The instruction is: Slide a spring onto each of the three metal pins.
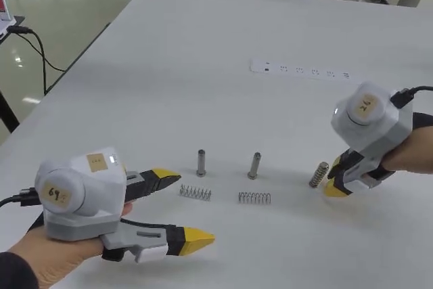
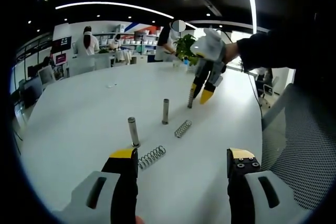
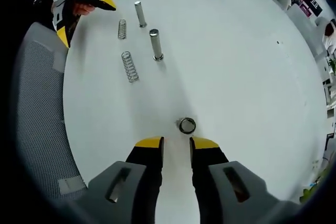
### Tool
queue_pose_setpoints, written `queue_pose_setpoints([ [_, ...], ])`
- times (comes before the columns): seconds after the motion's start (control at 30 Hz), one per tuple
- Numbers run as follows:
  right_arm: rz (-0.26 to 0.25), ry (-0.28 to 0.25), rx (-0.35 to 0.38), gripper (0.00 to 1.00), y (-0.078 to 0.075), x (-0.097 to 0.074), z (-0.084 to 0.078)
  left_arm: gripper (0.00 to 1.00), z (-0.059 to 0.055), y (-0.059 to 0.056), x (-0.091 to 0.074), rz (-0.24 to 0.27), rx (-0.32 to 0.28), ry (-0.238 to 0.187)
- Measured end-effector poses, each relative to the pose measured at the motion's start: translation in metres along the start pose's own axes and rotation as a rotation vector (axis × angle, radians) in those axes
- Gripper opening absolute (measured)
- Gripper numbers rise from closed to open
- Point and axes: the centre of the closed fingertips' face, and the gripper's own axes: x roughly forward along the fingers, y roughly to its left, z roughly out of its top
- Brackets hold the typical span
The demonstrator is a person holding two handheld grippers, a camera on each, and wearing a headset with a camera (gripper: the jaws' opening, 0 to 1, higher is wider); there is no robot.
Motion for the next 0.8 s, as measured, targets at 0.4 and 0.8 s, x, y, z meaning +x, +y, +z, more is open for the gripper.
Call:
queue_pose_setpoints([
  [0.4,0.016,-0.016,0.003,0.22,0.021,0.000,-0.001,0.67,0.002,-0.002,0.000,-0.007,0.008,-0.006],
  [0.8,0.042,-0.040,0.000,0.23,0.040,0.002,0.005,0.67,0.006,-0.005,-0.001,-0.007,0.021,-0.012],
])
